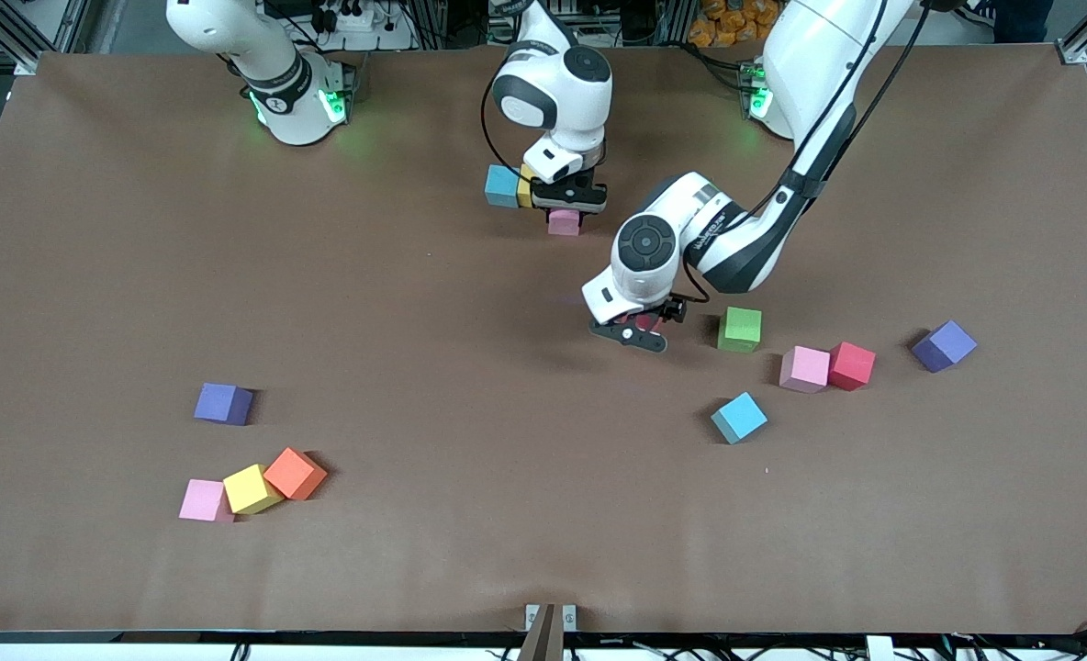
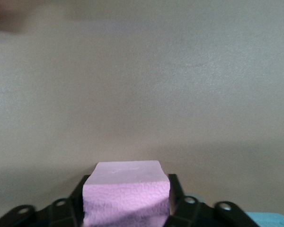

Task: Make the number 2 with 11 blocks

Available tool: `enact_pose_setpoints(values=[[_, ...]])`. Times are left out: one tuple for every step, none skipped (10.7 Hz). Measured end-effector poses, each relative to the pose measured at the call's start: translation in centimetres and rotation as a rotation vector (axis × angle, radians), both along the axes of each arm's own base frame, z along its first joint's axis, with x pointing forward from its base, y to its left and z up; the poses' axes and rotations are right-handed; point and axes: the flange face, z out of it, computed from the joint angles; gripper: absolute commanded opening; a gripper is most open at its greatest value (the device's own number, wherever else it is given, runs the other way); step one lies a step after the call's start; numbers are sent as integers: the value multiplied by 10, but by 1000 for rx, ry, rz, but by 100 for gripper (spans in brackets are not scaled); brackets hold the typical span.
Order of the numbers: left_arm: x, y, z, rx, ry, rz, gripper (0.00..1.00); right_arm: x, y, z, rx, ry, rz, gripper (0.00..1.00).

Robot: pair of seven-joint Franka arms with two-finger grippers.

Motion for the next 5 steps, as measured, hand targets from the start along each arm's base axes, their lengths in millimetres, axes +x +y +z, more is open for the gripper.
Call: enact_pose_setpoints(values=[[-4, 1, -6, -3, -7, -9, 100, 3, -1, 1, 0, -3, -5, 100], [-6, 2, -10, -4, -9, -14, 100, 7, -3, 2, 1, -5, -10, 100], [-8, 2, -11, -5, -9, -15, 100, 13, -4, 4, 4, -8, -16, 100], [-8, 2, -12, -5, -10, -16, 100, 21, -7, 10, 8, -10, -20, 100], [-8, 3, -12, -5, -10, -16, 100, 35, -11, 20, 10, -7, -16, 100]])
